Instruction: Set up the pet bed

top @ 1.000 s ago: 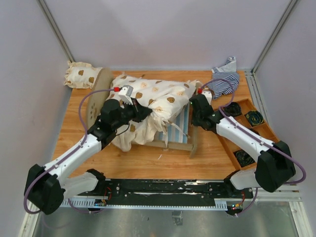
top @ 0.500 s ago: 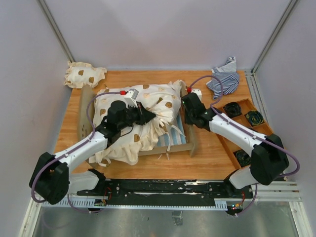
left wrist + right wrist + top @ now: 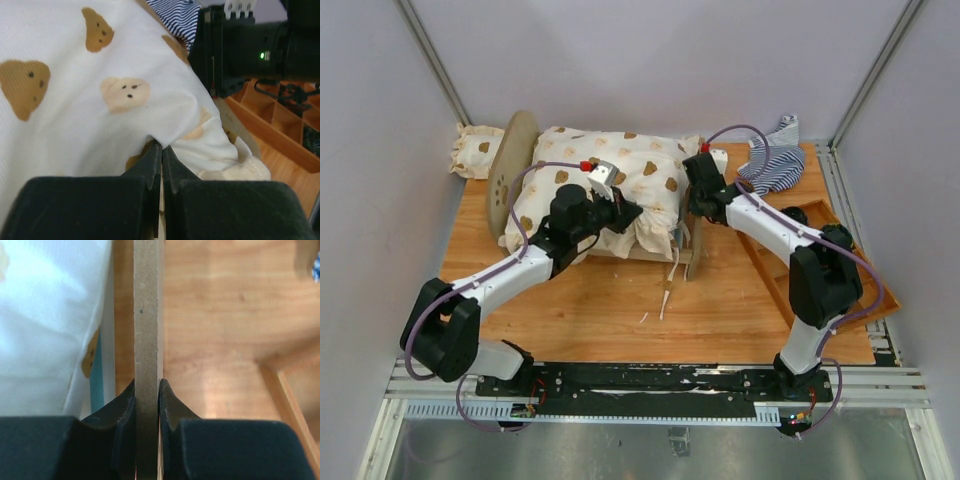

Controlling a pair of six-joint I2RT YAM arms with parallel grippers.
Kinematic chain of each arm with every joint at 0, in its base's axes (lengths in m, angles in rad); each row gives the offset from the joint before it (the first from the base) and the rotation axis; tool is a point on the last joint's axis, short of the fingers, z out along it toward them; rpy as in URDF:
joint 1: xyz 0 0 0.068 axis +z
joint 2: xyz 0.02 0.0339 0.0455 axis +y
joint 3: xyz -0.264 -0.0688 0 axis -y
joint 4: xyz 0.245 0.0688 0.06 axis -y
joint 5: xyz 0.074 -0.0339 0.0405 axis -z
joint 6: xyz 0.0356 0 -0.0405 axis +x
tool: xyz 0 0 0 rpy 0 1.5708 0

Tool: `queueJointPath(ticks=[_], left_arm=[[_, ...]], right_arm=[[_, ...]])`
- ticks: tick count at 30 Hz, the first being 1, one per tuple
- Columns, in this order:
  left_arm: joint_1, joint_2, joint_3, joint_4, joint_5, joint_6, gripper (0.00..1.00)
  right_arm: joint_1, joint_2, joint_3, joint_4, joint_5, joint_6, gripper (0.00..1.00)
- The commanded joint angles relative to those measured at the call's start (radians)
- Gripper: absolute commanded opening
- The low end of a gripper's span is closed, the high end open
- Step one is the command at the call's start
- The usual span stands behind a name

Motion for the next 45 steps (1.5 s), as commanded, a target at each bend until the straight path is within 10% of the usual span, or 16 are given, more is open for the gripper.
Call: queueJointPath(ticks=[1,6,13,29,45], left_arm=[[0.001,0.063,0.025,-0.002,-0.093,0.139,0.0],[0.001,0.139,0.089,-0.06,-0.157,0.182,0.0],[0.001,0.199,0.155,-0.054,-0.128,0.138,0.0],[0.001,0.241,0.167,-0.079,-0.096,0.062,0.03],[0.001,0.253,0.151,-0.071,-0.085,0.012,0.0]], right_arm=[[-0.066,0.066,0.139,0.232,-0.201,-0.097,0.0],[-0.1,0.093,0.16,0.268,-0.341,-0.245,0.03],[-0.117,0.042,0.262,0.012,-0.244,-0.329,0.53],[0.15,-0.567,-0.639,0.289,0.0,0.187,0.33],[0.315,-0.246,-0.671,0.511,0.377,0.476,0.31]])
